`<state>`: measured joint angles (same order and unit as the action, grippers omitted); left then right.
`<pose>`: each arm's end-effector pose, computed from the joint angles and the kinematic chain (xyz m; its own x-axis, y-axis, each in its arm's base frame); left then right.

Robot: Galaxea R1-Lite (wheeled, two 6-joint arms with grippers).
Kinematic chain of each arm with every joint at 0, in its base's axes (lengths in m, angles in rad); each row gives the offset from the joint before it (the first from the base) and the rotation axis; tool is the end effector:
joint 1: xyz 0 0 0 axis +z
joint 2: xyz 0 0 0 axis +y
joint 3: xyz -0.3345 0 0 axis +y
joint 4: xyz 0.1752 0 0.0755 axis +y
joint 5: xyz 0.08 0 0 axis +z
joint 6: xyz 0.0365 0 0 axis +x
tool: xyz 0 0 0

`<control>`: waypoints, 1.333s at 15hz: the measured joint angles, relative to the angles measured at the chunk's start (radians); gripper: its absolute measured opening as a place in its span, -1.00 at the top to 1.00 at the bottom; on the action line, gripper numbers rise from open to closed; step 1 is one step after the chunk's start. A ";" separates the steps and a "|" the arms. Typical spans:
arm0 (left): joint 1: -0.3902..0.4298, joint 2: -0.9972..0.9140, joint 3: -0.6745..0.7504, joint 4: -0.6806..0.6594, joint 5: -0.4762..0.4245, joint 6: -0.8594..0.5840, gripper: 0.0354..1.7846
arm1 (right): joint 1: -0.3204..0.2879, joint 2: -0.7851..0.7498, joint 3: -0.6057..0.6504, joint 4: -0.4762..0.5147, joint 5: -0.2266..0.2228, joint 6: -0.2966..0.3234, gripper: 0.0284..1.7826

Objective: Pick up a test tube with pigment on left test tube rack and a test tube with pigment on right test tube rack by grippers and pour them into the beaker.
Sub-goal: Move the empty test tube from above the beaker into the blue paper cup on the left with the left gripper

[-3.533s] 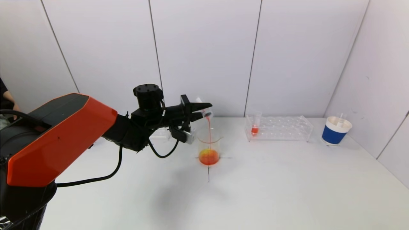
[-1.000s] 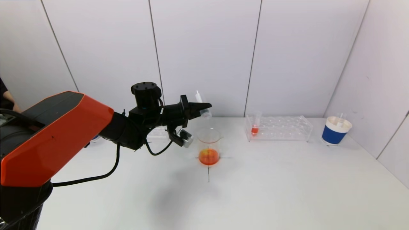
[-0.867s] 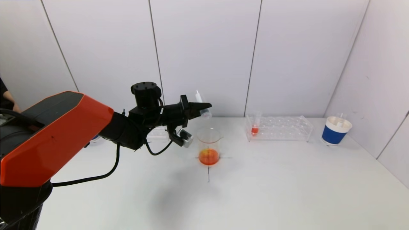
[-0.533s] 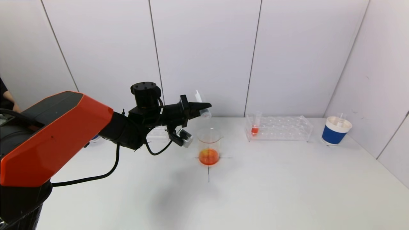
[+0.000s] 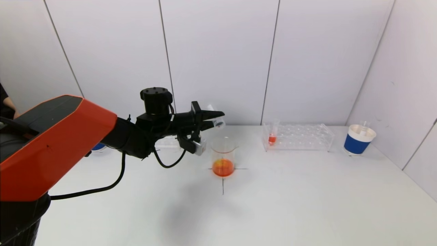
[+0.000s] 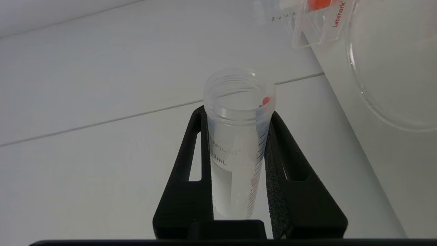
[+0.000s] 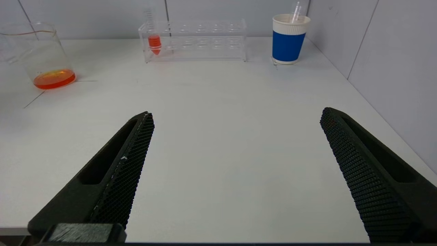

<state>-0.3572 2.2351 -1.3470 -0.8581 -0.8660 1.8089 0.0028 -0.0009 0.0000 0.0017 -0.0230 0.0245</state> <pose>0.4390 -0.1935 0.1720 0.3404 -0.9401 -0.0194 -0.1944 -0.0906 0.9767 -0.0429 -0.0010 0.0753 0.9998 -0.0202 -0.0008 0.0202 0.9995 0.0245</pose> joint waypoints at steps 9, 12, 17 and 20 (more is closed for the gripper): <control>-0.006 -0.034 -0.010 -0.249 0.393 -0.739 0.52 | 0.000 0.000 0.000 0.000 0.000 0.000 -0.99; -0.013 -0.074 -0.009 -0.231 0.578 -0.916 0.52 | 0.000 0.000 0.000 0.000 0.000 0.000 -0.99; -0.040 -0.140 -0.011 -0.122 0.847 -1.159 0.52 | 0.000 0.000 0.000 0.000 0.000 0.000 -0.99; -0.045 -0.194 -0.051 0.011 0.993 -1.293 0.52 | 0.000 0.000 0.000 0.000 0.000 0.000 -0.99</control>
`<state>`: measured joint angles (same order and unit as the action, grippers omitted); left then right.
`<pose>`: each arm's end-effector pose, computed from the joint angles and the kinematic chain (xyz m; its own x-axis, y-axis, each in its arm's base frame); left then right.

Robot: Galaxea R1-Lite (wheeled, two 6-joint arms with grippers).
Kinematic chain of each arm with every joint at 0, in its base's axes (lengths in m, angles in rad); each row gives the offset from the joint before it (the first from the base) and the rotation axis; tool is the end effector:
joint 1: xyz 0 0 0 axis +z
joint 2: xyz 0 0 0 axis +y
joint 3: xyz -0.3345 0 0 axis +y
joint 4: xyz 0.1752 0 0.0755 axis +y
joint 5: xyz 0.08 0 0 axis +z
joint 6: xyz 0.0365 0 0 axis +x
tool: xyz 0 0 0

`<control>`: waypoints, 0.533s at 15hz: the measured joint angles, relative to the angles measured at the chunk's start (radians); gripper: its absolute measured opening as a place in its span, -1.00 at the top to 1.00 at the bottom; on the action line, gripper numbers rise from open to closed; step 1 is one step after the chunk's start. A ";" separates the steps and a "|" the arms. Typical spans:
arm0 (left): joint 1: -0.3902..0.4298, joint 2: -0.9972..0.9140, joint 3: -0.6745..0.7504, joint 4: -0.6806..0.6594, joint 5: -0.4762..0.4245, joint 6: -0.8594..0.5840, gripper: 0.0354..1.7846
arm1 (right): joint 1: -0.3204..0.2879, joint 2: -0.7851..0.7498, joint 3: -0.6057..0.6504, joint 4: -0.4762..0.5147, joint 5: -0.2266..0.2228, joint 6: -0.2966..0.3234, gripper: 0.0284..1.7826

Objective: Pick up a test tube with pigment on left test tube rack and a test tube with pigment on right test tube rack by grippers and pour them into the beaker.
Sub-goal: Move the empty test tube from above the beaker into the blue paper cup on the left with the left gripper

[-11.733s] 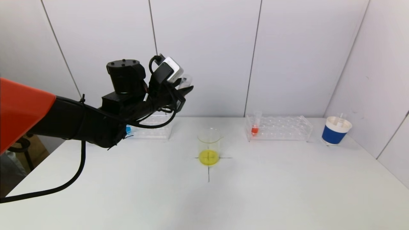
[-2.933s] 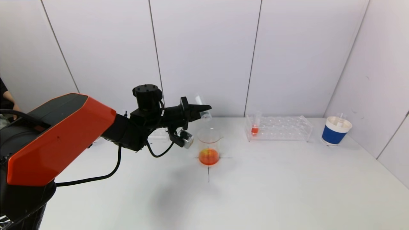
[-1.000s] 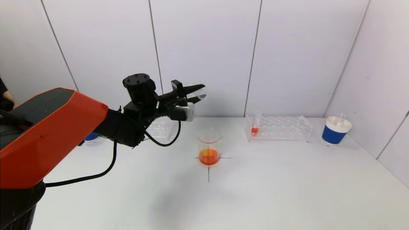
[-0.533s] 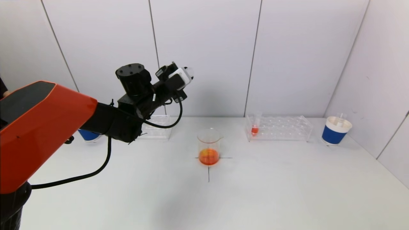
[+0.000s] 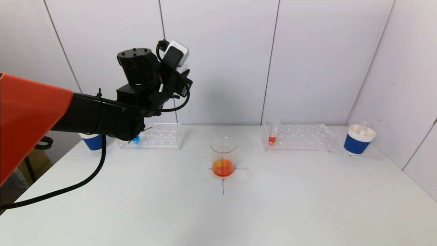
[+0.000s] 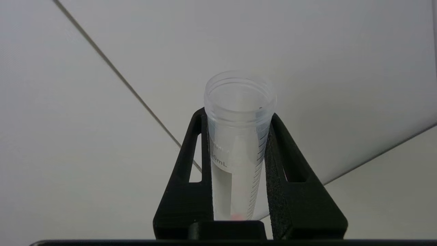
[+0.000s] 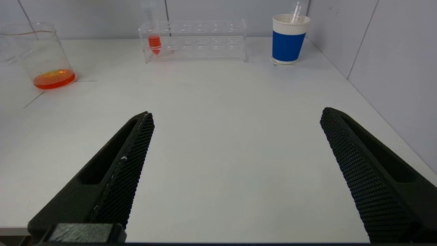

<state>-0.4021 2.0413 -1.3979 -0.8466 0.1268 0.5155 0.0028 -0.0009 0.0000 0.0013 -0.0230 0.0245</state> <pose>0.4168 -0.1722 0.2769 0.9436 -0.2638 0.2002 0.1470 0.8753 0.4606 -0.0429 -0.0010 0.0753 0.9998 -0.0202 -0.0004 0.0202 0.9995 0.0245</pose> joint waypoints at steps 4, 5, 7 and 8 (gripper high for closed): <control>0.002 -0.074 -0.070 0.171 0.137 -0.126 0.52 | 0.000 0.000 0.000 0.000 0.000 0.000 -0.99; 0.003 -0.091 -0.078 0.190 0.157 -0.133 0.52 | 0.000 0.000 0.000 0.000 0.000 0.000 -0.99; 0.008 -0.127 -0.084 0.214 0.192 -0.157 0.52 | 0.000 0.000 0.000 0.000 0.000 0.000 -0.99; 0.011 -0.146 -0.086 0.224 0.218 -0.174 0.52 | 0.000 0.000 0.000 0.000 0.000 0.000 -0.99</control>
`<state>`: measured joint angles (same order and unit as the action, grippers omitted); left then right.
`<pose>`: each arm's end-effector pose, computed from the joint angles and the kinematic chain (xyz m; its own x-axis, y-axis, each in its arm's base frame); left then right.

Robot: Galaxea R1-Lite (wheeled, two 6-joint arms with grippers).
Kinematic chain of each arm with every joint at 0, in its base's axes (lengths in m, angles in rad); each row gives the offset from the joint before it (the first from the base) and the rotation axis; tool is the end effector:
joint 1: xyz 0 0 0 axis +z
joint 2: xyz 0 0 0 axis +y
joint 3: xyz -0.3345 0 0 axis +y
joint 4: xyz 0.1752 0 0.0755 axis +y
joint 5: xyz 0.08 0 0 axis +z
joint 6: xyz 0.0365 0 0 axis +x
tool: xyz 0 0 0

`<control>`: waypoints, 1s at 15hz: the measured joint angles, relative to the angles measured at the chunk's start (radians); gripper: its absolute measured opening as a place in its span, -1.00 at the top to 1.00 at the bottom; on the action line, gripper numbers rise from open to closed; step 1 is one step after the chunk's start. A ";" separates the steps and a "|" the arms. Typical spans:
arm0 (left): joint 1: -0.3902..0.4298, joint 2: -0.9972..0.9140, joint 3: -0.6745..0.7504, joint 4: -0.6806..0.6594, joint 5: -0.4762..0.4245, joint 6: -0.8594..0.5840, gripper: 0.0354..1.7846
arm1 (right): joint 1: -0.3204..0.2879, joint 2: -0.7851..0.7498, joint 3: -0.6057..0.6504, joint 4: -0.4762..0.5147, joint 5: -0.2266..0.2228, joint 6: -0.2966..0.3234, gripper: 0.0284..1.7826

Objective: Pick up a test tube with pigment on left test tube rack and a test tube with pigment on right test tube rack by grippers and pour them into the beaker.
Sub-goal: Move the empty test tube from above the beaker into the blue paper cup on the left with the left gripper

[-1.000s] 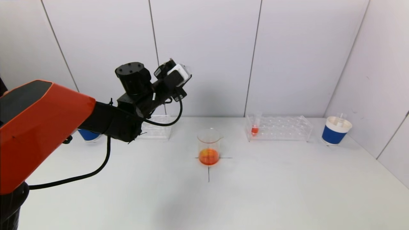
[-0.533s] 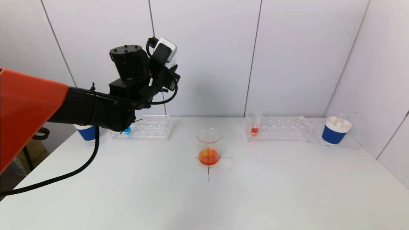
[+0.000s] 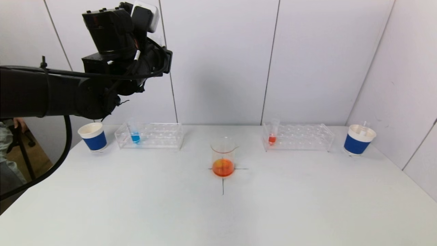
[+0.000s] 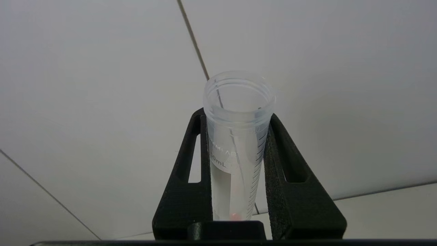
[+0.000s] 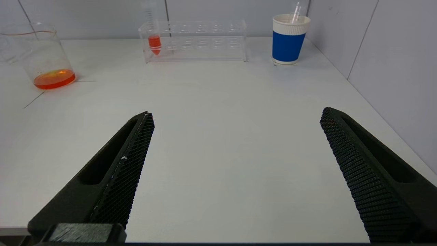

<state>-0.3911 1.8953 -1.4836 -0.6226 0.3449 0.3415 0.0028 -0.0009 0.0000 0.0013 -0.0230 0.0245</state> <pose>0.3830 -0.1446 0.3401 0.9797 -0.0382 0.1970 -0.0148 0.9653 0.2608 -0.0429 -0.0010 0.0753 0.9998 -0.0202 -0.0004 0.0202 0.9995 0.0245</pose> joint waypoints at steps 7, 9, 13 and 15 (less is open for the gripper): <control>0.118 -0.061 0.003 0.012 0.035 -0.070 0.52 | 0.000 0.000 0.000 0.000 0.000 0.000 -0.99; 0.176 -0.063 0.004 0.046 0.024 -0.101 0.52 | 0.000 0.000 0.000 0.000 0.000 0.000 -0.99; 0.283 -0.063 0.000 0.088 -0.034 -0.151 0.52 | 0.000 0.000 0.000 0.000 0.000 0.000 -0.99; 0.344 -0.058 0.001 0.089 -0.069 -0.166 0.52 | 0.000 0.000 0.000 0.000 0.000 0.000 -0.99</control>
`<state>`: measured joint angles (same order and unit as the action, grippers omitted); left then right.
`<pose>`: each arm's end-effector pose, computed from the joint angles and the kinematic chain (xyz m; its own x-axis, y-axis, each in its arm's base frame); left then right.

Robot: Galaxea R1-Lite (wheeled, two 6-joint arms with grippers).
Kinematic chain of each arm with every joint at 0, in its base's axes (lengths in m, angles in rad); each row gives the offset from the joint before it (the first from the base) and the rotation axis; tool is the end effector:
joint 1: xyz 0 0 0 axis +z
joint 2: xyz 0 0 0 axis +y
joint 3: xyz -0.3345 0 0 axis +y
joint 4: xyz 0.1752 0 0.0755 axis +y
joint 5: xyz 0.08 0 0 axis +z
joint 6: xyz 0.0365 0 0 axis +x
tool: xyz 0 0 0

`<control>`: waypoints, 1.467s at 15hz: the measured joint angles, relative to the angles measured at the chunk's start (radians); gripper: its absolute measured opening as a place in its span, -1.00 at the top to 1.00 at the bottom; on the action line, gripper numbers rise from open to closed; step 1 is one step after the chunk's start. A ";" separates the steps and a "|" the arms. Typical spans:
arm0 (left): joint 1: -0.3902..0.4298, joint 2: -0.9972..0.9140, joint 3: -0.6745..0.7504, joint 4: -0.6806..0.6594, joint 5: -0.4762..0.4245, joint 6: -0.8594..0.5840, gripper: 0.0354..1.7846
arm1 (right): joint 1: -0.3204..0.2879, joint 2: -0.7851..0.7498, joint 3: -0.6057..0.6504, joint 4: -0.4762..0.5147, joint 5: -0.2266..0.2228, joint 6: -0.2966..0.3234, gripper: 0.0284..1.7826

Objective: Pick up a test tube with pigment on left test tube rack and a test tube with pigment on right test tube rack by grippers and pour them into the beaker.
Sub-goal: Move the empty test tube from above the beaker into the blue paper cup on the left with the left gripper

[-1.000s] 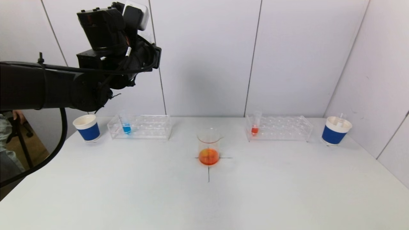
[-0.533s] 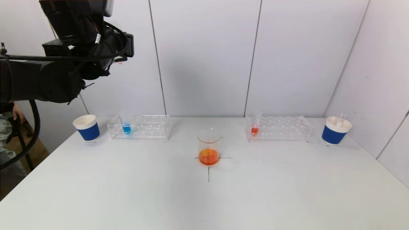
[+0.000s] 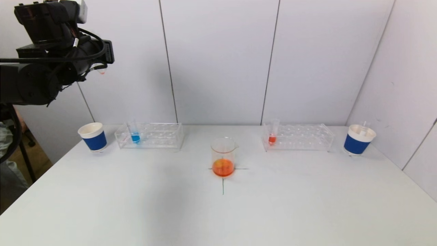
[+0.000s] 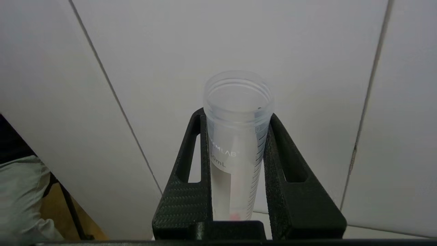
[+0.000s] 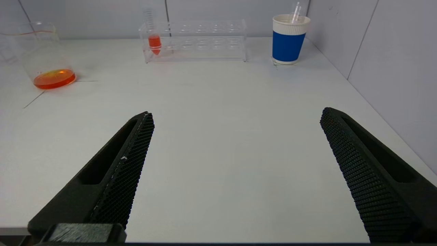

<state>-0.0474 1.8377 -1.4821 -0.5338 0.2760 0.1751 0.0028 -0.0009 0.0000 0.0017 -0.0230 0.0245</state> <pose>0.3921 -0.0086 0.3528 0.9588 0.2273 0.1705 -0.2497 0.9604 0.1239 -0.0429 -0.0010 0.0753 0.9998 -0.0202 -0.0008 0.0202 0.9995 0.0245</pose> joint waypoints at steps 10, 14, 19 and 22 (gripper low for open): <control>0.250 0.108 0.023 -0.025 -0.105 -0.053 0.52 | 0.000 0.000 0.000 0.000 0.000 0.000 -0.99; 0.286 0.199 0.010 -0.095 -0.124 -0.057 0.52 | 0.000 0.000 0.000 0.000 0.000 0.000 -0.99; 0.303 0.319 -0.003 -0.194 -0.125 -0.058 0.52 | 0.000 0.000 0.000 0.000 0.000 0.000 -0.99; 0.309 0.364 0.003 -0.210 -0.125 -0.061 0.52 | 0.000 0.000 0.000 0.000 0.000 0.000 -0.99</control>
<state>0.2617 2.2019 -1.4787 -0.7443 0.1509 0.1138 0.0028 -0.0009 0.0000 0.0017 -0.0230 0.0245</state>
